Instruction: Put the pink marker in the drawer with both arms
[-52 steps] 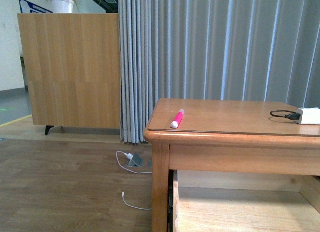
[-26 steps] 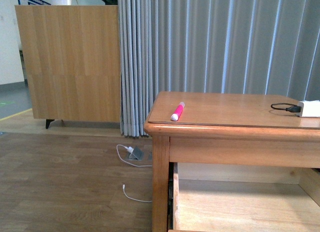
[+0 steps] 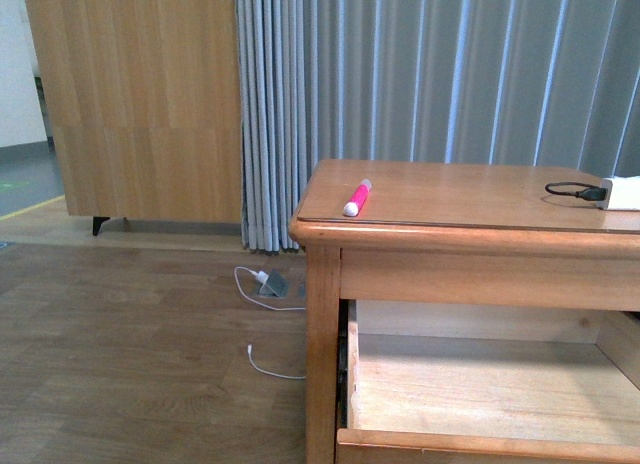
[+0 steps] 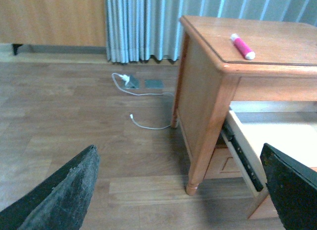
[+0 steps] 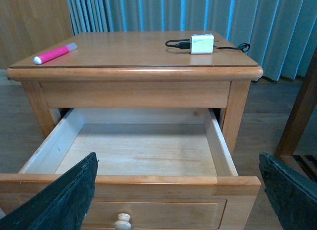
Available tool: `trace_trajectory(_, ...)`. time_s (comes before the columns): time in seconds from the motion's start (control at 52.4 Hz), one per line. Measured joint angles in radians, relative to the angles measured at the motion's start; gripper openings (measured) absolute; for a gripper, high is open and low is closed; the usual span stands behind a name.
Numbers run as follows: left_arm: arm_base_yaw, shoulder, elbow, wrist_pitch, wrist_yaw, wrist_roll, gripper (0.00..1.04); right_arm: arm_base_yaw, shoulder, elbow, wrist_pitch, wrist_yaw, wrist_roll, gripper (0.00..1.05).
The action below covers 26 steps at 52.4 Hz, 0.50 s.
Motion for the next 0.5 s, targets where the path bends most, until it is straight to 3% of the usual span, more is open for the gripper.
trace_trajectory(0.057,-0.015,0.129,0.073,0.056,0.032,0.019,0.99,0.0,0.0,0.0,0.0,0.0,0.0,0.96)
trace_trajectory(0.229,-0.073,0.46,0.286,0.127,0.002,0.063,0.99,0.0,0.0,0.0,0.0,0.0,0.0,0.96)
trace_trajectory(0.496,-0.146,0.864,0.638,0.109,-0.047,0.063,0.99,0.0,0.0,0.0,0.0,0.0,0.0,0.96)
